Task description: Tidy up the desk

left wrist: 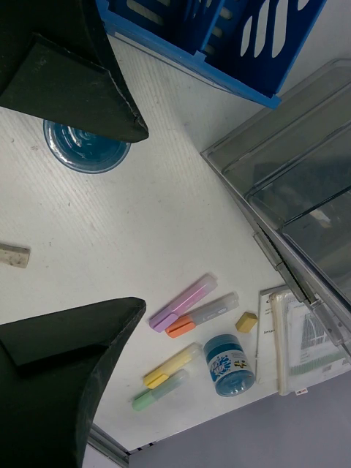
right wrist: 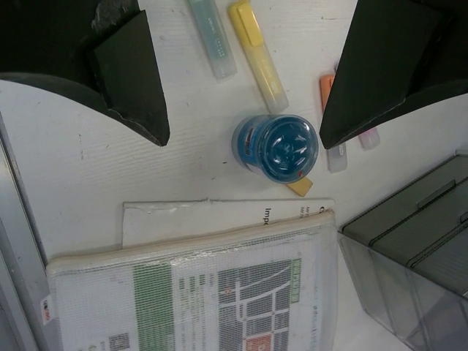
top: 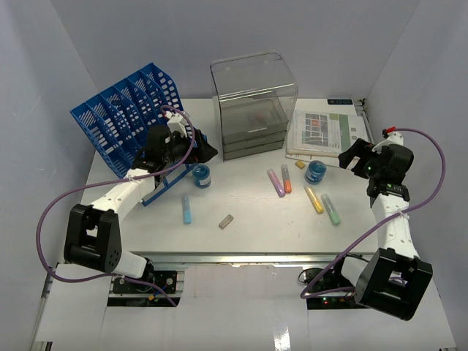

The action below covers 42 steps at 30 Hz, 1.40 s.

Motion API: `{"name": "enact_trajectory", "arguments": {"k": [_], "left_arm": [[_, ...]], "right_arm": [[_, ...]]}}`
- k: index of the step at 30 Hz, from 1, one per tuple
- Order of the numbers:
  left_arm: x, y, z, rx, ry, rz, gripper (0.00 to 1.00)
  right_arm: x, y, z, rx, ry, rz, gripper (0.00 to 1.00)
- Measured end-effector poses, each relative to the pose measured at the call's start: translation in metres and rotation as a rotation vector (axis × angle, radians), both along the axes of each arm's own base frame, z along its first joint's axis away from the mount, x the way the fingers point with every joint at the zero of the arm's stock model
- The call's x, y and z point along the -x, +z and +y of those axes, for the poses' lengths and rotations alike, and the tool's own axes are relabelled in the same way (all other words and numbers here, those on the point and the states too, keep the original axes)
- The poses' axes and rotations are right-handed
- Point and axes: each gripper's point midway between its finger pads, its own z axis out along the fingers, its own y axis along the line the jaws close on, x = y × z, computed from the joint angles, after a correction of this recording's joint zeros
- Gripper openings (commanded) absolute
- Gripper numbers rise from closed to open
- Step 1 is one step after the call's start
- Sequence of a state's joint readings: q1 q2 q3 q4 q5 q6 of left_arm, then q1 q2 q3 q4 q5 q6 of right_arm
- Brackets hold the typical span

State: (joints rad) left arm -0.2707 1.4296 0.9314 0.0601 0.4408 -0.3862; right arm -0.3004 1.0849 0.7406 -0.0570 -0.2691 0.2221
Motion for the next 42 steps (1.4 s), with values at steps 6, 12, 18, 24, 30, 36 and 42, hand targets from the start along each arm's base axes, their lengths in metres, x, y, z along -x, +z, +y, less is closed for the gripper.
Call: {"name": "enact_trajectory", "arguments": {"k": [6, 12, 18, 24, 30, 36, 42], "left_arm": [[0.000, 0.000, 0.000, 0.000, 0.000, 0.000, 0.98], [0.000, 0.000, 0.000, 0.002, 0.001, 0.002, 0.98], [0.000, 0.000, 0.000, 0.005, 0.002, 0.007, 0.98], [0.002, 0.007, 0.000, 0.011, 0.002, -0.009, 0.98], [0.005, 0.019, -0.001, 0.029, -0.004, -0.029, 0.98], [0.006, 0.023, -0.002, 0.035, -0.007, -0.037, 0.98], [0.006, 0.023, -0.001, 0.035, -0.006, -0.036, 0.98]], "right_arm": [[0.007, 0.014, 0.024, 0.072, 0.204, -0.092, 0.90], [0.020, 0.012, 0.053, 0.171, 0.469, -0.164, 0.90], [0.031, -0.012, 0.073, 0.202, 0.729, -0.128, 0.90], [0.027, -0.023, 0.084, 0.298, 0.876, -0.127, 0.90], [-0.046, 0.008, 0.081, 0.526, 0.958, -0.153, 0.93], [-0.103, -0.017, 0.093, 0.665, 1.062, -0.125, 0.95], [-0.134, -0.068, 0.107, 0.727, 1.202, -0.071, 0.87]]}}
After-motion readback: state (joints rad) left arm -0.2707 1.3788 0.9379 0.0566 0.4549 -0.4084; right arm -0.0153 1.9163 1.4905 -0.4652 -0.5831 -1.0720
